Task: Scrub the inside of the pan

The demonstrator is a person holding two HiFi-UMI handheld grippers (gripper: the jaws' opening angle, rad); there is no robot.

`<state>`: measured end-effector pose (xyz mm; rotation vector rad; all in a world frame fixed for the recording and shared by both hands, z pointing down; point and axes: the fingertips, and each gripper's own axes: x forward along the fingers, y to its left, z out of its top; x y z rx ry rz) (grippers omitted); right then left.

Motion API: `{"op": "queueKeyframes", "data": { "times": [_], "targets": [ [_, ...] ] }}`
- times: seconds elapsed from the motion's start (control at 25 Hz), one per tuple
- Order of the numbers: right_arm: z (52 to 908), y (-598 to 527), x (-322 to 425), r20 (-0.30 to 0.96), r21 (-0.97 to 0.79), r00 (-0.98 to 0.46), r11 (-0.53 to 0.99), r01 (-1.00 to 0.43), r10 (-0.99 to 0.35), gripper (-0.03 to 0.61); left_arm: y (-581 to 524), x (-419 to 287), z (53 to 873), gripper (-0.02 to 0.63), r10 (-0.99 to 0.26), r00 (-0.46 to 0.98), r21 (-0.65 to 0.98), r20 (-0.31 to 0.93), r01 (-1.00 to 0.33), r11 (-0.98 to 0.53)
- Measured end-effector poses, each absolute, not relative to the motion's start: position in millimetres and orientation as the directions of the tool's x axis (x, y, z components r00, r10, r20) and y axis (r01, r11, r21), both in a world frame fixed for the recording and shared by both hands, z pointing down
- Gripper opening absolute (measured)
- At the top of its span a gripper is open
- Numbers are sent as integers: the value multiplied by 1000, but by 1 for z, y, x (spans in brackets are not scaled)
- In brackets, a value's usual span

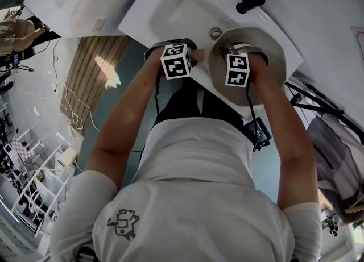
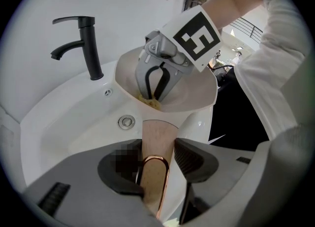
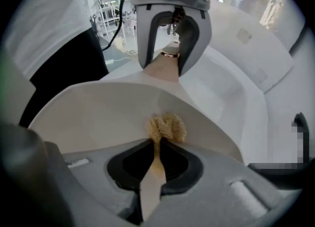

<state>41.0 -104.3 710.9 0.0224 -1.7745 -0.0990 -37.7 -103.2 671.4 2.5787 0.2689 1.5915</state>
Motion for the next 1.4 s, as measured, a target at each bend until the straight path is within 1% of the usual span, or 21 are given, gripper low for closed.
{"op": "queueKeyframes", "data": {
  "times": [0.16, 0.32, 0.44, 0.6, 0.84, 1.08, 1.24, 1.4],
  "targets": [
    [711, -80, 31, 966, 2, -259, 999, 52, 11, 38, -103, -38, 672, 201, 207, 437, 180, 875, 102, -978],
    [706, -54, 28, 945, -138, -293, 989, 49, 146, 38, -102, -38, 672, 202, 208, 436, 180, 875, 105, -978],
    [704, -34, 29, 929, -239, -282, 970, 40, 241, 38, -102, -38, 672, 201, 201, 440, 171, 875, 107, -979],
    [701, -11, 33, 910, -329, -256, 944, 35, 326, 38, -103, -38, 672, 201, 199, 438, 170, 877, 105, -980],
    [693, 21, 45, 848, -483, -245, 875, 3, 469, 38, -102, -39, 673, 201, 200, 439, 171, 876, 105, -980],
    [687, 39, 83, 804, -593, -136, 800, -93, 579, 37, -102, -39, 673, 201, 203, 441, 171, 874, 113, -979],
    [682, 50, 113, 748, -658, -30, 735, -163, 663, 37, -102, -38, 673, 201, 204, 441, 171, 874, 114, -979],
    [680, 53, 145, 703, -672, 98, 703, -233, 704, 37, -102, -38, 673, 199, 204, 443, 170, 873, 117, -979]
  ]
}}
